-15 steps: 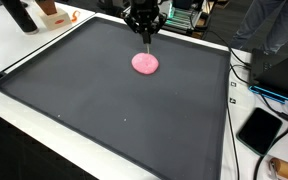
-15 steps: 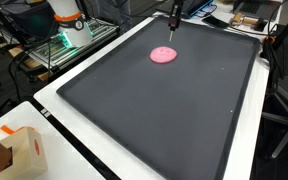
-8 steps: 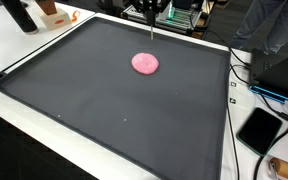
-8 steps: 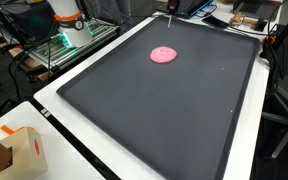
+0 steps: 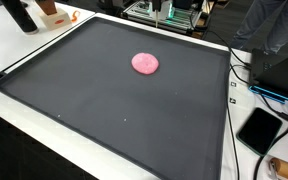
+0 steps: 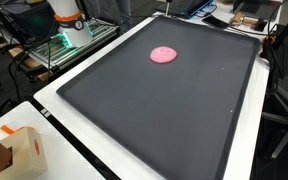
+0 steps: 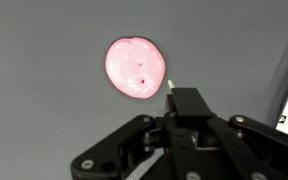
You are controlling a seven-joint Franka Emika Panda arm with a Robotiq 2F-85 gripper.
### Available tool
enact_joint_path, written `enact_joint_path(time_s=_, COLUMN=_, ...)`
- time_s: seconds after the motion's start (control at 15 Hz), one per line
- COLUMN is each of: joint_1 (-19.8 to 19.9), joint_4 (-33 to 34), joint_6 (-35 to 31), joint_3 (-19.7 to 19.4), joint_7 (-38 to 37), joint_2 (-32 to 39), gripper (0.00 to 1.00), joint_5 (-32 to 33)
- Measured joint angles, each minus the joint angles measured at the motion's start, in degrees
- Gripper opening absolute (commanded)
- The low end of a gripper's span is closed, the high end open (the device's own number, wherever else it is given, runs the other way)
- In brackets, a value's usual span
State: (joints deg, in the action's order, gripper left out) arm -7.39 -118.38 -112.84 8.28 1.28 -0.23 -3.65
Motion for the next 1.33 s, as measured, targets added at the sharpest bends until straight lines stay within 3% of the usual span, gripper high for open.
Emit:
enact_joint_path(time_s=0.93, joint_1=-0.15, joint_4=0.0, joint_6=0.19, joint_3=0.03, joint_7=-0.23, joint_2=-0.17, gripper=0.13, joint_5=0.01)
enact_joint_path(time_s=1.0, joint_1=-0.15, joint_4=0.0, joint_6=0.19, joint_3=0.03, joint_7=-0.23, joint_2=-0.17, gripper=0.03, joint_5=0.01)
enact_joint_path(time_s=1.33, joint_1=0.43, joint_4=0.87, joint_6=0.15, joint_3=-0.95, joint_7=0.05, joint_2=0.13, gripper=0.03, joint_5=-1.14)
